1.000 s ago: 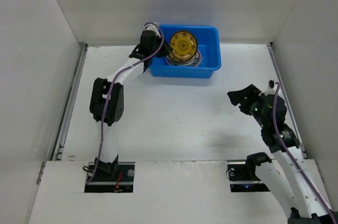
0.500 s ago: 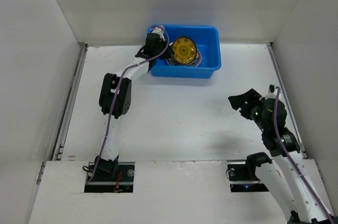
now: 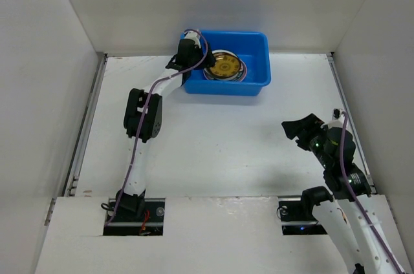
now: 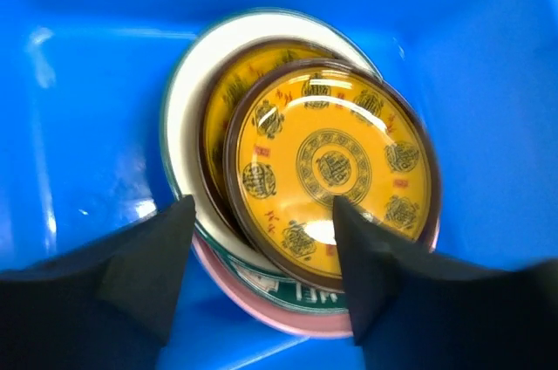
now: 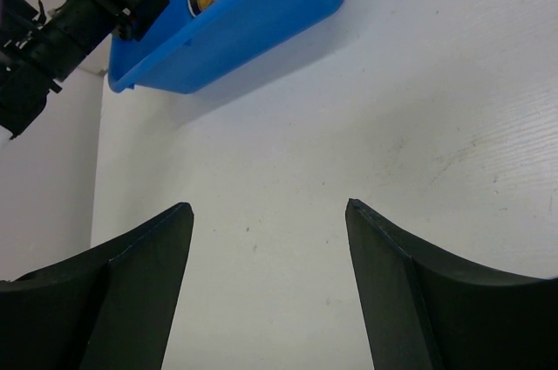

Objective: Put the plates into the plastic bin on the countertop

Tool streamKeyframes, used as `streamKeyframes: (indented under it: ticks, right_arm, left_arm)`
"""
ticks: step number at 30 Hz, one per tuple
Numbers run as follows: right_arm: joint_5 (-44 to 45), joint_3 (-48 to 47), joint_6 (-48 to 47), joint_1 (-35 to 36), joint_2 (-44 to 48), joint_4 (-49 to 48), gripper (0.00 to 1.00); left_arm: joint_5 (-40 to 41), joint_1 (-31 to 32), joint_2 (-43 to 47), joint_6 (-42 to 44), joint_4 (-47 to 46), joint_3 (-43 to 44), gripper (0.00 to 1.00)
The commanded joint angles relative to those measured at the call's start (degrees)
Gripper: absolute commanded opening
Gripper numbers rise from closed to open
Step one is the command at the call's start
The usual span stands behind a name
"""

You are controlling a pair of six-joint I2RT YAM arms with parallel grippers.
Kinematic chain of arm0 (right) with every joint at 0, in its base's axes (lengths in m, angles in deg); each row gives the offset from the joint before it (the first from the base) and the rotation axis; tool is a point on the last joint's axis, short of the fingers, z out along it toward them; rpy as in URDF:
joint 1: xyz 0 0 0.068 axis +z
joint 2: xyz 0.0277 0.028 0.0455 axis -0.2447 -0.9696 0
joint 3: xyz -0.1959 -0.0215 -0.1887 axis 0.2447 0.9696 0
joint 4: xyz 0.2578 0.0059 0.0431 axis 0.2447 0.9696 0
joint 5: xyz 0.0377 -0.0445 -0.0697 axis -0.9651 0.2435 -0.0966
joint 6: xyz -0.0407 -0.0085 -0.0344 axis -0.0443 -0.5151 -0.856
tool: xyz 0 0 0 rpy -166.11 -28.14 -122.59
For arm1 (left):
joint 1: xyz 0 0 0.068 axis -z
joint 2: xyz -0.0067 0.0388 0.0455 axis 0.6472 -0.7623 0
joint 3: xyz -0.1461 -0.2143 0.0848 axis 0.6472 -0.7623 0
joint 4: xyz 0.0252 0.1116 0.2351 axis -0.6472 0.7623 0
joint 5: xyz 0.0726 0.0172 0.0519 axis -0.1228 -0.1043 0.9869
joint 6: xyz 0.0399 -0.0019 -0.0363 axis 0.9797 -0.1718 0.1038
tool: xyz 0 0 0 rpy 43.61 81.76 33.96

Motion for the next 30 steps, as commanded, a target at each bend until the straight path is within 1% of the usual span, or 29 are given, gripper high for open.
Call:
streamKeyframes:
  ticks: [1,2,3,7,9,12,15,16,17,18,20,21,23,26,28,30]
  right_arm:
    - [0.78,-0.15,-0.97,0.71,1.55,1.21,0.77]
    - [0.78,-0.33,-1.14,0.71,1.81,1.47,0.77]
    - [0.78,-0.59,-1.40,0.71,2.25,1.83,0.77]
    - [0.78,-1.20,-2.63,0.71,3.40,2.79,0.78]
    - [0.78,-1.64,-3.69,0.45,3.48,3.06,0.78]
    - [0.87,-2.70,-5.45,0.01,2.79,3.15,0.82]
    - [1.48,-3.93,-7.29,-0.25,1.38,3.15,0.87]
    - [2.01,-4.37,-8.25,-0.34,0.77,3.15,0.90]
    - [2.71,-4.81,-9.39,-0.34,0.15,3.15,0.91]
    - [3.59,-5.07,-10.62,-0.34,-0.38,3.15,0.93]
    - [6.04,-5.51,-12.91,-0.25,-1.43,2.80,1.00]
    - [7.71,-6.12,-13.70,-0.08,-2.22,3.06,1.00]
    - [11.40,-7.44,-14.33,-0.08,-3.37,4.11,1.00]
    - [17.55,-7.45,-13.89,0.88,-4.25,4.73,1.00]
    - [21.33,-7.10,-13.10,1.24,-5.47,4.73,1.00]
    - [22.84,-7.36,-12.05,1.24,-6.88,5.08,1.00]
  left_arm:
    - [2.68,-1.00,5.38,2.84,-2.87,3.84,0.74]
    - [3.29,-1.18,6.61,3.02,-2.61,3.93,0.83]
    - [4.00,-1.27,7.93,3.28,-2.43,4.01,1.00]
    - [6.37,-1.09,15.22,5.39,-0.33,4.02,1.00]
    - [6.81,-0.57,19.43,6.53,2.47,3.40,1.00]
    - [7.69,-0.12,26.29,6.54,7.22,-1.15,1.00]
    - [11.37,-0.04,34.28,6.45,9.69,-11.59,1.00]
    - [13.82,0.22,37.88,6.80,10.48,-16.94,1.00]
    - [15.41,0.23,40.17,7.24,10.92,-20.38,1.00]
    - [18.39,0.31,44.29,7.94,11.54,-26.16,1.00]
    - [23.40,0.14,49.92,8.38,13.03,-33.47,1.00]
    - [26.38,-0.30,54.48,8.21,14.78,-38.39,1.00]
    - [29.74,-0.56,60.99,8.21,17.85,-44.12,1.00]
    - [35.71,-1.44,72.34,6.46,25.41,-53.00,1.00]
    - [39.49,-2.14,78.66,3.39,29.80,-57.84,1.00]
    - [42.66,-2.76,84.73,-0.30,33.85,-61.80,1.00]
